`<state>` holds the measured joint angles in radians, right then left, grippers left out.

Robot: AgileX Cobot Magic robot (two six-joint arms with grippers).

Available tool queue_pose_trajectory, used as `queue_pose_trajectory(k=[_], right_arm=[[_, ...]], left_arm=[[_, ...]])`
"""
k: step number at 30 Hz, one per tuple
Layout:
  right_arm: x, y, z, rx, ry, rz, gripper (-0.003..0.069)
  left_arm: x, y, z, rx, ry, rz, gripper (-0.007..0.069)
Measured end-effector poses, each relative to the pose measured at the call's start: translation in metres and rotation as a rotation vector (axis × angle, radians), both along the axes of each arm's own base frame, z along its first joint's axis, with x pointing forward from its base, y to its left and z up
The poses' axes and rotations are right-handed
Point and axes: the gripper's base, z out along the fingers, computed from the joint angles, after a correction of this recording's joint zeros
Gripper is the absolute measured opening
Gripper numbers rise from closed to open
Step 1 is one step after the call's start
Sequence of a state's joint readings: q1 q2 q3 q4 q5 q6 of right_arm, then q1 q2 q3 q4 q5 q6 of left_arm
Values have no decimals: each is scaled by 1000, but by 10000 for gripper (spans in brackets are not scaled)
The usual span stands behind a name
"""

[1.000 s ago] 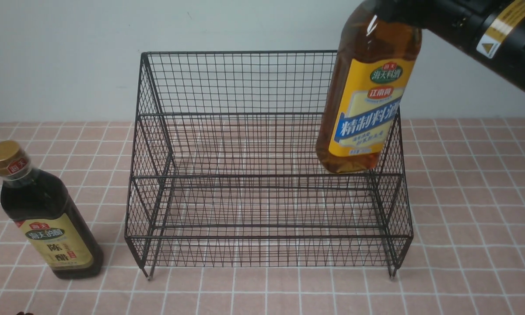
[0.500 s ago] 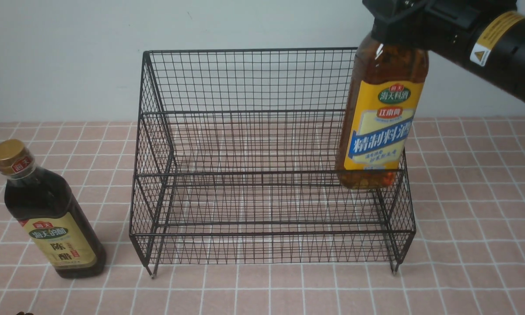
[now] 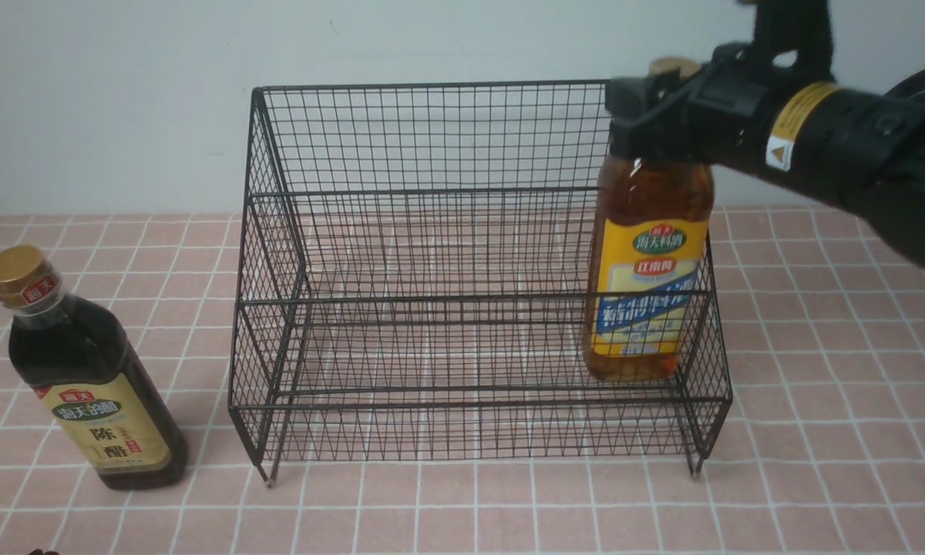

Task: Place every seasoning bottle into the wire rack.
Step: Use the right arm to put the condiment bottle back on the shelf, then use the left arm to grab the condiment bottle closest to it

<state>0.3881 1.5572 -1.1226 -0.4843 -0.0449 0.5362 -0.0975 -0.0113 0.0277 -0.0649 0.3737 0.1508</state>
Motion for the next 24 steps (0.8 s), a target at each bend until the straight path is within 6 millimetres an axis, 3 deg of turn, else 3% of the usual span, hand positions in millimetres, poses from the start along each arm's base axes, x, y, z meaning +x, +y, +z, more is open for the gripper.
queue_pose_trajectory(k=[7,15,21,24], right_arm=[[-2,2,2,-3,8,0,333],[-29,-11,42,19,-33,-45,400],[-74,-36,91,49,-111,-99,395],[-115,-61,118,37,-125,-170,325]], left_arm=[[0,0,0,0,0,0,-7],[0,0,0,0,1,0,-7],[0,0,0,0,1,0,-7],[0,0,0,0,1,0,-7]])
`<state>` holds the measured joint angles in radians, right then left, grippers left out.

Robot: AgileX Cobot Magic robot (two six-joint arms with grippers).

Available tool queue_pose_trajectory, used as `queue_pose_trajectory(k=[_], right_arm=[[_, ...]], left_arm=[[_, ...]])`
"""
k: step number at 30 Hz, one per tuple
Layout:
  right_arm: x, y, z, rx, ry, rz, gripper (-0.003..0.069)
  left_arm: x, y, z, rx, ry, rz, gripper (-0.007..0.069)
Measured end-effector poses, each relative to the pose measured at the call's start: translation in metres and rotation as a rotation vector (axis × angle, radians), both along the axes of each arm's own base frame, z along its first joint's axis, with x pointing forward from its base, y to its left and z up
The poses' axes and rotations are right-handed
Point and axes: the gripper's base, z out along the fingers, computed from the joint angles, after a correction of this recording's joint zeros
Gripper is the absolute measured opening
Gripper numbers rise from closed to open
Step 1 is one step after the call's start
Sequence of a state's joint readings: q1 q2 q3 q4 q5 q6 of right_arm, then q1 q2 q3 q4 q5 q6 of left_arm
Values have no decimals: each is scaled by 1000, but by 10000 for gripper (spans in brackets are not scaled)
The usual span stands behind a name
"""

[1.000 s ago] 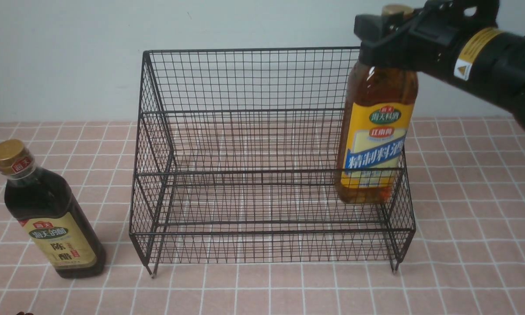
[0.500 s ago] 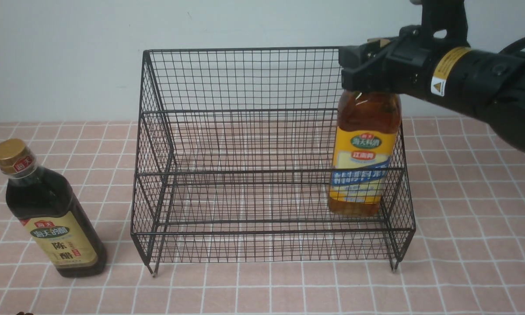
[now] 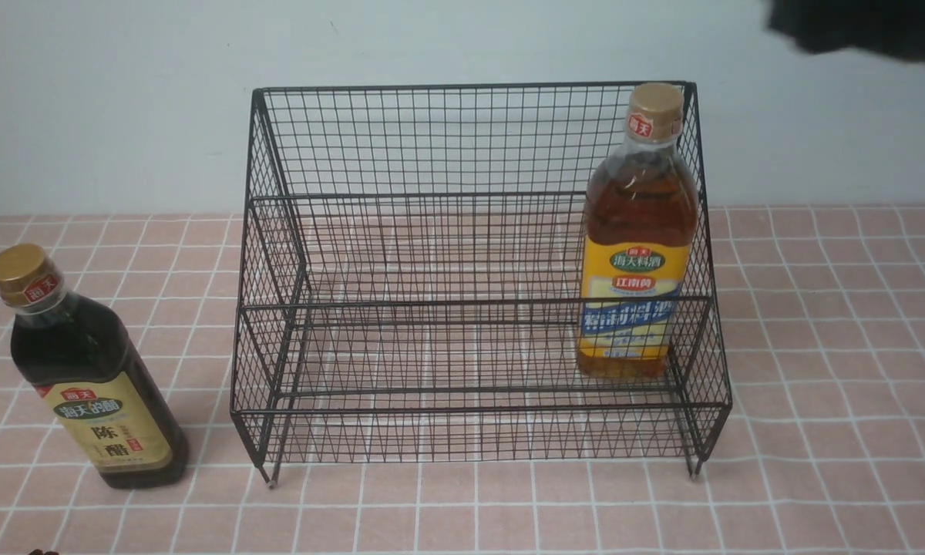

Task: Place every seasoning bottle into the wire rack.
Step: Use the left arm to grab the condiment bottle closest to it

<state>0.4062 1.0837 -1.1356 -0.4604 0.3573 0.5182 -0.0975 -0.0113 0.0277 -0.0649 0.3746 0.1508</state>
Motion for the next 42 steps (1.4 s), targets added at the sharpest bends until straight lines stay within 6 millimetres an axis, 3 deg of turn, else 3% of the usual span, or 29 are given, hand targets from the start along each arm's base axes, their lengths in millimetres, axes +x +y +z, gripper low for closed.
queue_pose_trajectory(k=[2,4,5,6,7,11,15,20,26,34,39,42], right_arm=[[-19,-12,7,-11,20,-41,263],[-53,-32,18,-2,42,-94,153],[-56,-33,19,-1,46,-98,142],[-77,-45,20,5,88,-127,62],[-90,-51,21,17,102,-137,31],[-135,-68,18,88,201,-139,-10],[-165,-72,17,170,223,-51,-13],[-181,-66,18,274,253,61,-13],[-183,-61,20,322,260,122,-13],[-180,-60,26,100,23,161,-13],[-175,-60,5,30,-105,94,-13],[-169,-66,-29,-26,-165,-23,-13]], left_arm=[[0,0,0,0,0,0,-7],[0,0,0,0,0,0,-7],[0,0,0,0,0,0,-7],[0,0,0,0,0,0,-7],[0,0,0,0,0,0,-7],[0,0,0,0,0,0,-7],[0,0,0,0,0,0,-7],[0,0,0,0,0,0,-7],[0,0,0,0,0,0,-7],[0,0,0,0,0,0,-7],[0,0,0,0,0,0,-7],[0,0,0,0,0,0,-7]])
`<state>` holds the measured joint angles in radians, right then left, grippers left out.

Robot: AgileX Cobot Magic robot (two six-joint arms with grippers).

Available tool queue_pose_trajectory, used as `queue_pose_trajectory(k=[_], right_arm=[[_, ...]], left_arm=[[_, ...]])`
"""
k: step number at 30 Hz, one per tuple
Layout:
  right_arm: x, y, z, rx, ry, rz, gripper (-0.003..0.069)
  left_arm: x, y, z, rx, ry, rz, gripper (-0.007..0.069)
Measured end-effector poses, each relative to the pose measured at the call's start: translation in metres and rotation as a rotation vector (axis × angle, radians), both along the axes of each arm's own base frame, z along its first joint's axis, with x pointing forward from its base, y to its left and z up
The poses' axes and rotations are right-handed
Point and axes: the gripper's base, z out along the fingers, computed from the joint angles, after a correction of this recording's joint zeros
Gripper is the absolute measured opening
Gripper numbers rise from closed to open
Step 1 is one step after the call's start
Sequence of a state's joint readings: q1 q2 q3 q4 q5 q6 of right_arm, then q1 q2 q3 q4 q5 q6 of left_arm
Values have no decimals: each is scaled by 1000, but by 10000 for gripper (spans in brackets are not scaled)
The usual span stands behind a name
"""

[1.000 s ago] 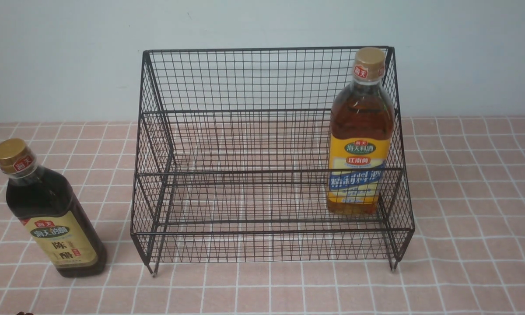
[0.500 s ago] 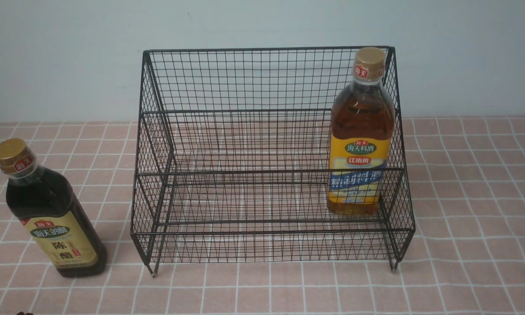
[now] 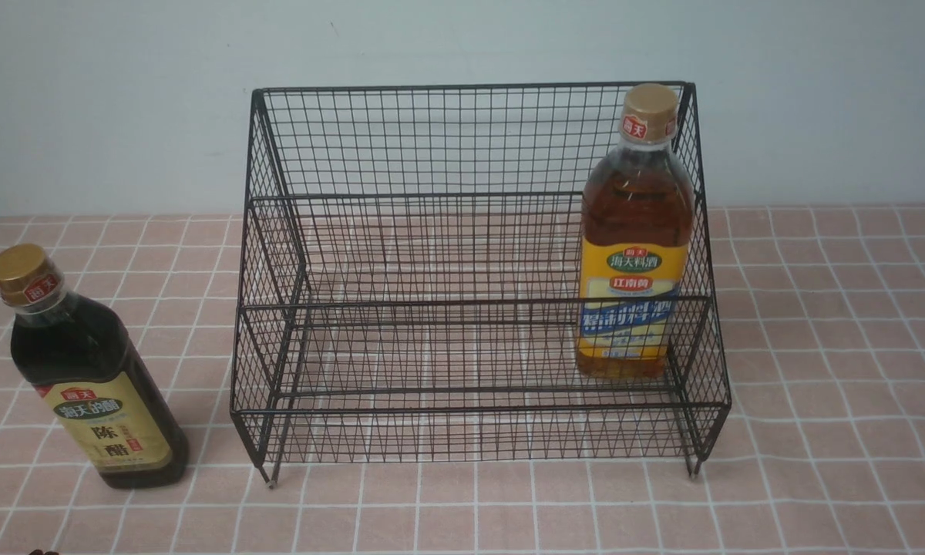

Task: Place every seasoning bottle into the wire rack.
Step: Use the left arm to grab the condiment bottle closest to it

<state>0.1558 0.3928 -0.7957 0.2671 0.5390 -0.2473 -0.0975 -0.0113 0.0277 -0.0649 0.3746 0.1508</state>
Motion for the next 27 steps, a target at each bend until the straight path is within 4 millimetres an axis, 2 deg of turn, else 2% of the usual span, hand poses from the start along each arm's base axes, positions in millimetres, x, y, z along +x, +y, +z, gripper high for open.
queue_pose_trajectory(k=[1,2,4,7,8,9,11,12,13,16,18,27], right_arm=[[2,0,-5,-3,4,-9,-13],[5,-4,-27,-28,6,-70,-13],[8,-8,-55,-47,27,-139,-13],[10,-13,-107,-64,102,-214,-13],[9,-13,-110,-66,103,-221,-13],[9,-14,-123,-73,124,-234,-13],[8,-16,-160,-104,184,-259,-13],[8,-17,-166,-111,193,-262,-13],[6,-17,-191,-147,224,-271,-13],[3,-18,-222,-169,261,-271,-13],[2,-18,-228,-161,263,-271,-13],[2,-17,-228,-99,253,-274,-13]], left_arm=[[0,0,0,0,0,0,-7],[0,0,0,0,0,0,-7],[0,0,0,0,0,0,-7],[0,0,0,0,0,0,-7],[0,0,0,0,0,0,-7],[0,0,0,0,0,0,-7],[0,0,0,0,0,0,-7],[0,0,0,0,0,0,-7],[0,0,0,0,0,0,-7],[0,0,0,0,0,0,-7],[0,0,0,0,1,0,-7],[0,0,0,0,-1,0,-7]])
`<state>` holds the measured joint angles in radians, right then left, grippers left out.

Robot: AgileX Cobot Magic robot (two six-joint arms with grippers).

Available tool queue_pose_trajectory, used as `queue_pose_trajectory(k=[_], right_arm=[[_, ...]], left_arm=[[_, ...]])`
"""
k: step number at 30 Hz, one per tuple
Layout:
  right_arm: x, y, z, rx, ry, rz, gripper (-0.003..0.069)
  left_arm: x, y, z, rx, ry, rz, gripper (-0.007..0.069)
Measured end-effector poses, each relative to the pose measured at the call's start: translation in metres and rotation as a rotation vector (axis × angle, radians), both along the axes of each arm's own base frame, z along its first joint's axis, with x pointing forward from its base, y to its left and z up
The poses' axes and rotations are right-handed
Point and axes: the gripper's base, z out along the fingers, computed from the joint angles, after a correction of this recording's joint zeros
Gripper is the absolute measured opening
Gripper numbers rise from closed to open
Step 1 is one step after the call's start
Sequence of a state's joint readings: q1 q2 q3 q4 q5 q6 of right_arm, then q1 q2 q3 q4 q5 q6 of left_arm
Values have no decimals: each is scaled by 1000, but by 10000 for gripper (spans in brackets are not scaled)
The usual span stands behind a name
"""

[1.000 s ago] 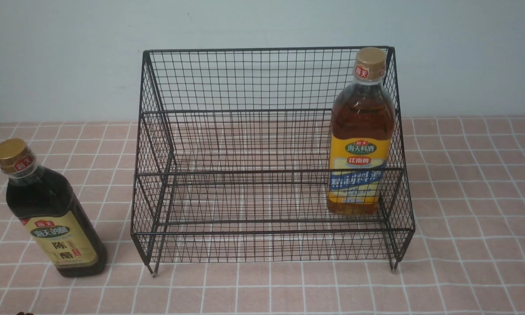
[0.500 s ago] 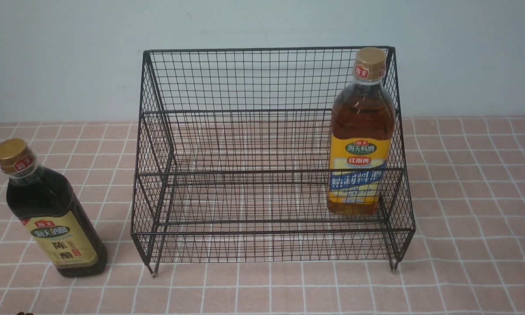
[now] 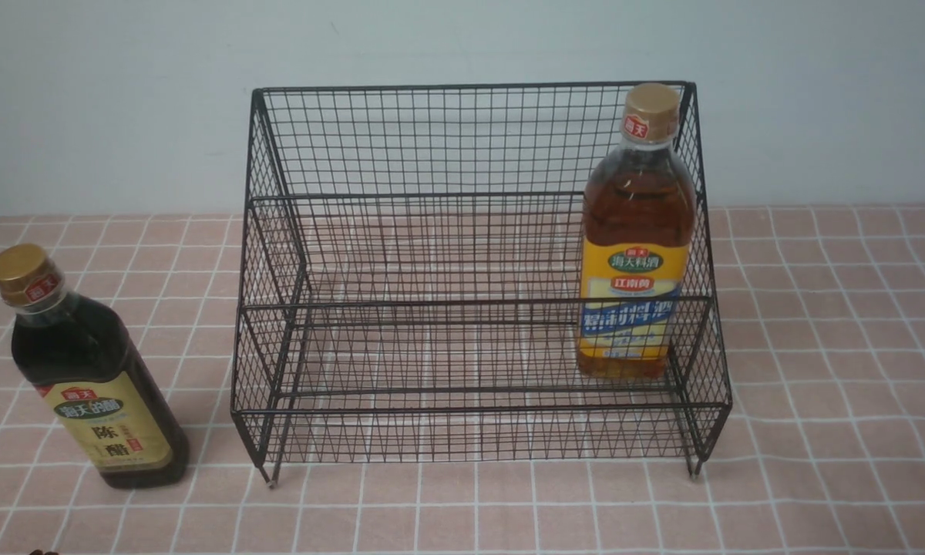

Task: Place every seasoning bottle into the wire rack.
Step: Use the left arm to grab the condiment bottle closest to it

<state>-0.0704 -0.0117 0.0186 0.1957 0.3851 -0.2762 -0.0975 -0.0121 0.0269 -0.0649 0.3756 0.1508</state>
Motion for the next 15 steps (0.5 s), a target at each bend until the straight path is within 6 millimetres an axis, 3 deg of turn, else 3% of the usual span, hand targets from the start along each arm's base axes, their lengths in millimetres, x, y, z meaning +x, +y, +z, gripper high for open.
queue_pose_trajectory(k=[15], right_arm=[[0,0,0,21,-1,-2,-13]], left_arm=[[0,0,0,0,0,0,-7]])
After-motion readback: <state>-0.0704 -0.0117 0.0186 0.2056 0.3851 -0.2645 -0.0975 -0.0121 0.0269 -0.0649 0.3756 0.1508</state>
